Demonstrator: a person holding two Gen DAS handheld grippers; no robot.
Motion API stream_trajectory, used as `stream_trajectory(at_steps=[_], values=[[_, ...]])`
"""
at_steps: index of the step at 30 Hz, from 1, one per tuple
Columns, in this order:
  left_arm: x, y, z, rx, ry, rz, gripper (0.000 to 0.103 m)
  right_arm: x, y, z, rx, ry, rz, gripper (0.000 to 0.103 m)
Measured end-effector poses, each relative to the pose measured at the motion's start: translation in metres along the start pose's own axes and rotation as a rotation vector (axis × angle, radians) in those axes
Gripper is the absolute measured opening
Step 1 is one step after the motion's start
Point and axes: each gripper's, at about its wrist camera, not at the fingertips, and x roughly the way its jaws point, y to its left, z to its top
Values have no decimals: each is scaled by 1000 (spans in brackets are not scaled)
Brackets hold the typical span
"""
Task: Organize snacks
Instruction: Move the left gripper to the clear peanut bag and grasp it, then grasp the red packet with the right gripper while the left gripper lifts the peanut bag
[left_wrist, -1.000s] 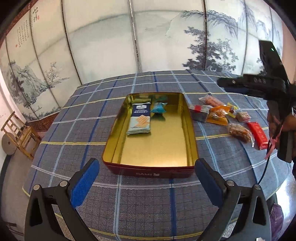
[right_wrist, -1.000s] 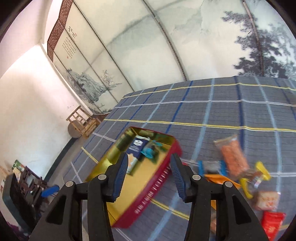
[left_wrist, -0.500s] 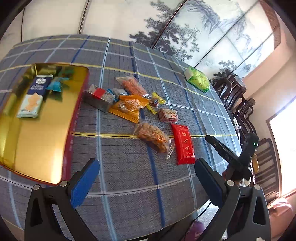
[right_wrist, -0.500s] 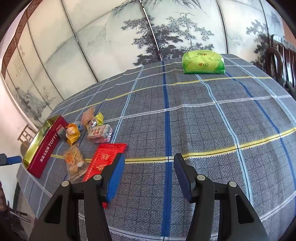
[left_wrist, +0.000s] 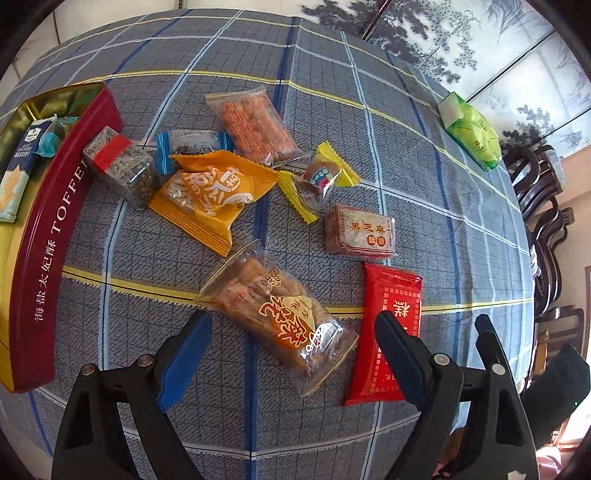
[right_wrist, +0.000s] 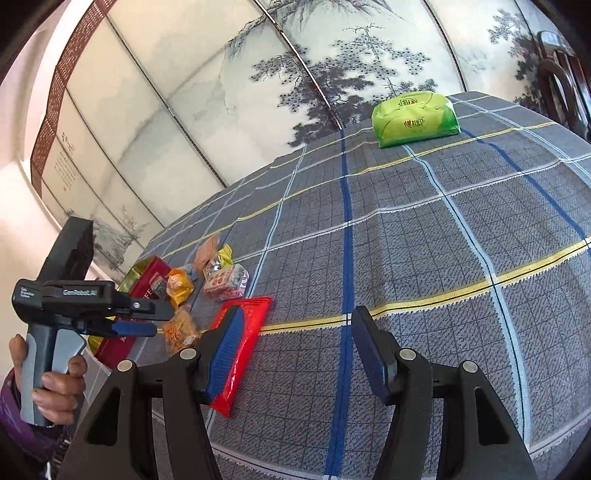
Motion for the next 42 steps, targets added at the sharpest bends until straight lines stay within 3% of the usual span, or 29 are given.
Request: stream_trajectory(at_steps=[3, 7, 9, 11, 14, 21, 29, 39, 42], values=[[11, -1, -5, -15, 2, 17, 88, -1, 4, -1, -22, -6, 8, 62], [15, -15, -12, 44, -27, 110, 85, -3, 2, -1, -14, -15, 10, 66], [10, -17, -18, 67, -68, 164, 62, -3, 0, -1, -1, -15, 6, 68], [5, -11, -22, 79, -88, 104, 29, -2, -3, 0, 13, -10, 4, 70], [-7, 12, -32, 57, -114, 48, 23, -1, -7, 0, 36, -2, -5, 73], [-43, 46, -73, 143, -175, 36, 19, 3, -10, 0, 79, 32, -53, 77], [-65, 58, -98, 222, -196, 10, 18, 21, 55, -25, 8, 137, -60, 78], [-95, 66, -115, 266, -261, -16, 17, 51, 84, -24, 4, 199, -180, 84], [-97, 69, -114, 262, -258, -25, 17, 64, 100, -25, -82, 219, -278, 84]])
